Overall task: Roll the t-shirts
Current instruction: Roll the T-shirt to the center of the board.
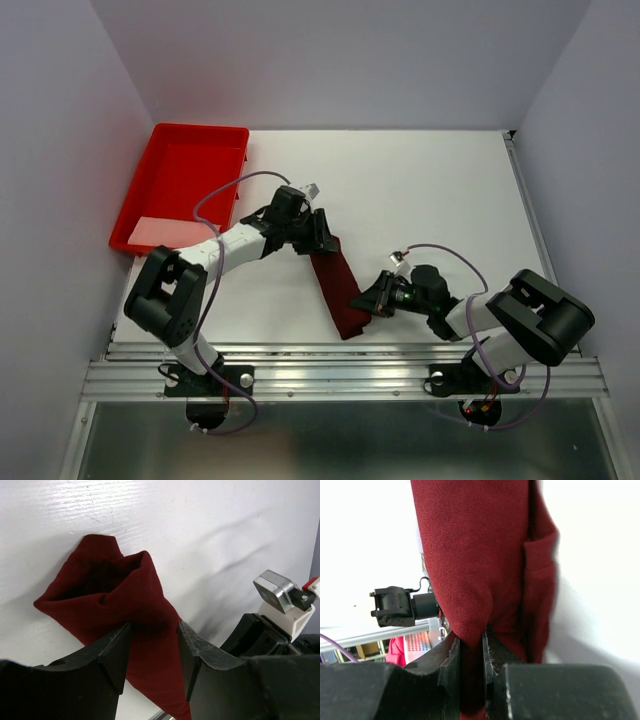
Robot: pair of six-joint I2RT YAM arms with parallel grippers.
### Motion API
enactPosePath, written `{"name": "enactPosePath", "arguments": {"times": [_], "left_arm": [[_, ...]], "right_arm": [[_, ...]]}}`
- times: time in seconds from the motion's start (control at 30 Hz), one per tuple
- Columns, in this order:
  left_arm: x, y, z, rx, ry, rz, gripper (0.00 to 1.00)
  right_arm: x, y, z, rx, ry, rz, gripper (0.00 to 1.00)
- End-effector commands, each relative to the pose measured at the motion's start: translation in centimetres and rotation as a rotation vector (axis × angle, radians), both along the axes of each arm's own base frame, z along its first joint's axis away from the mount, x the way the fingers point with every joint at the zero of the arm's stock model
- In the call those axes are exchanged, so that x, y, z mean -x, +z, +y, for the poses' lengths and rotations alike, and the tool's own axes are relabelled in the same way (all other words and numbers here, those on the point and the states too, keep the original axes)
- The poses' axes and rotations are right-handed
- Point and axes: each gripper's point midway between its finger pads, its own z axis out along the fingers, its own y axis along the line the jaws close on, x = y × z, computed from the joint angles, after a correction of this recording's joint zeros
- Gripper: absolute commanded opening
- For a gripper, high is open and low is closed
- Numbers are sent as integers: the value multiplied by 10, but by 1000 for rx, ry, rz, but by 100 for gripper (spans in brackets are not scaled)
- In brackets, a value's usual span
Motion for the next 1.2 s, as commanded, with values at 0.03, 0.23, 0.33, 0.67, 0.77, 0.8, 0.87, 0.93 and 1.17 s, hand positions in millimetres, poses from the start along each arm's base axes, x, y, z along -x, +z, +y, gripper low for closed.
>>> {"name": "enactPosePath", "arguments": {"times": [0.03,0.23,0.33,0.67,0.77,0.8,0.87,0.93,1.17], "left_arm": [[-14,11,-16,29,-50,-58,52],[-18,-8,-17,2,-57,-35,50],[-20,-10,-20,4,-67,-39,50],[-24,-12,-20,-5,-63,-40,50],[-23,-14,-20,-10,-64,-38,50],[-24,-15,-20,-12,-63,-37,50],[-24,-16,-19,-15,-62,-35,50],[-23,-18,-19,-18,-65,-31,50],[-22,-27,-17,-37,-63,-17,50]], "right_arm": [[5,-16,-13,59,-20,12,26],[-6,-27,-30,245,-62,-40,56],[-13,-19,-36,318,-70,-80,73],[-24,32,-71,528,-140,-167,95],[-22,63,-64,471,-125,-221,93],[-16,75,-55,419,-84,-241,89],[-10,88,-43,359,-44,-266,64],[-5,96,-26,310,19,-280,27],[17,84,21,100,216,-246,1]]}}
